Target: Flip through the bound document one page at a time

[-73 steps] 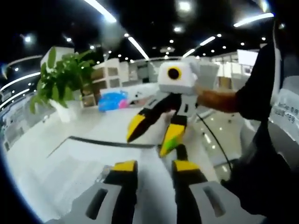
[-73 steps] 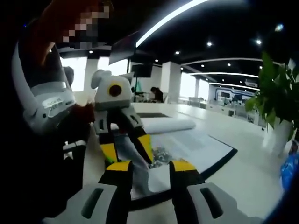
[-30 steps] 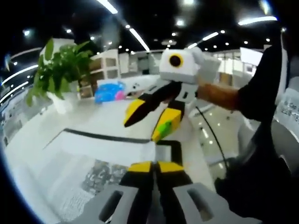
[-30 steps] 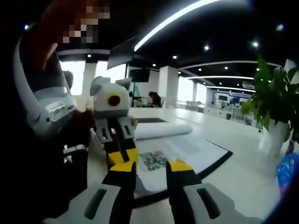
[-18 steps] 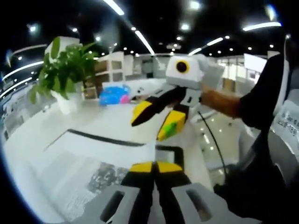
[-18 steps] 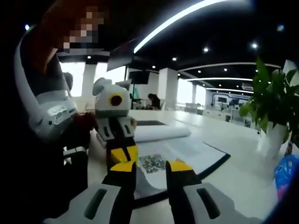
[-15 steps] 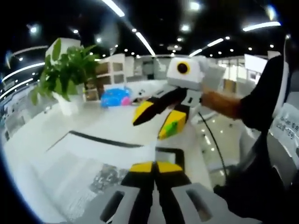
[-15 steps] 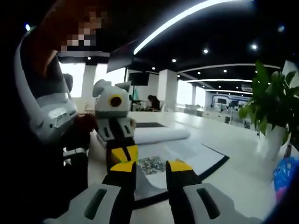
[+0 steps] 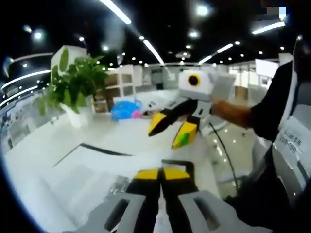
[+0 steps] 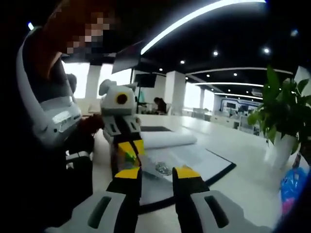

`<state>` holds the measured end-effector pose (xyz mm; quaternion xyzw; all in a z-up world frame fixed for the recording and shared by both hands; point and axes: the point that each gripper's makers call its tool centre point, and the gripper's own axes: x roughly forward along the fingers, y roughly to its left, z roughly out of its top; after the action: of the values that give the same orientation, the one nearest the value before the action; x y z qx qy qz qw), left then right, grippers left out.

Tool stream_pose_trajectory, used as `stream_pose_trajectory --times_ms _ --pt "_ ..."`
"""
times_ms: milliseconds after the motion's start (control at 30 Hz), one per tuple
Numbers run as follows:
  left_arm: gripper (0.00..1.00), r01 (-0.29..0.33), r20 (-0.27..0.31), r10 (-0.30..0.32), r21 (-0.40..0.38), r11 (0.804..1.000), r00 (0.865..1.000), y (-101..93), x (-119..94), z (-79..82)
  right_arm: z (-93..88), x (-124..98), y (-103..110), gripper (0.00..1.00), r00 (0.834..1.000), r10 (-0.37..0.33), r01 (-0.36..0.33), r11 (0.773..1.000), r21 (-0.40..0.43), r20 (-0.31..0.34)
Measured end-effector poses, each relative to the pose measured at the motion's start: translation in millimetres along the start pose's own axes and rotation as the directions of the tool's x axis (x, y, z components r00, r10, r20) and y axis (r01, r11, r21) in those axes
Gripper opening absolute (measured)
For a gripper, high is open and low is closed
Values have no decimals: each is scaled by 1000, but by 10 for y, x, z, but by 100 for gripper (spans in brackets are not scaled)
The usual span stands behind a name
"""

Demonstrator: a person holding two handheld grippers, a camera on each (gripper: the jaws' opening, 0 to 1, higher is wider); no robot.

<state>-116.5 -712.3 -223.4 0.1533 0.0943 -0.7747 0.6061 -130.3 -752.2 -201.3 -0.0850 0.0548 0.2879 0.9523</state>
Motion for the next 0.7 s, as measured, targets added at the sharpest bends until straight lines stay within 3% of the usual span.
stream_pose_trajectory --times_ms 167,200,367,700 --pt "3 -35 31 35 5 999 999 66 -139 73 -5 -2 -23 28 1000 -5 5 1000 -3 -2" --pt "3 -78 72 79 -9 997 994 178 -319 164 3 14 -39 28 1000 -6 6 1000 -9 -4" --pt "3 -145 121 148 -30 989 982 325 -596 257 23 97 -17 28 1000 9 -9 1000 -20 -8" --pt "3 -228 175 232 -41 973 957 453 -990 330 3 331 22 28 999 42 -42 999 -32 -20"
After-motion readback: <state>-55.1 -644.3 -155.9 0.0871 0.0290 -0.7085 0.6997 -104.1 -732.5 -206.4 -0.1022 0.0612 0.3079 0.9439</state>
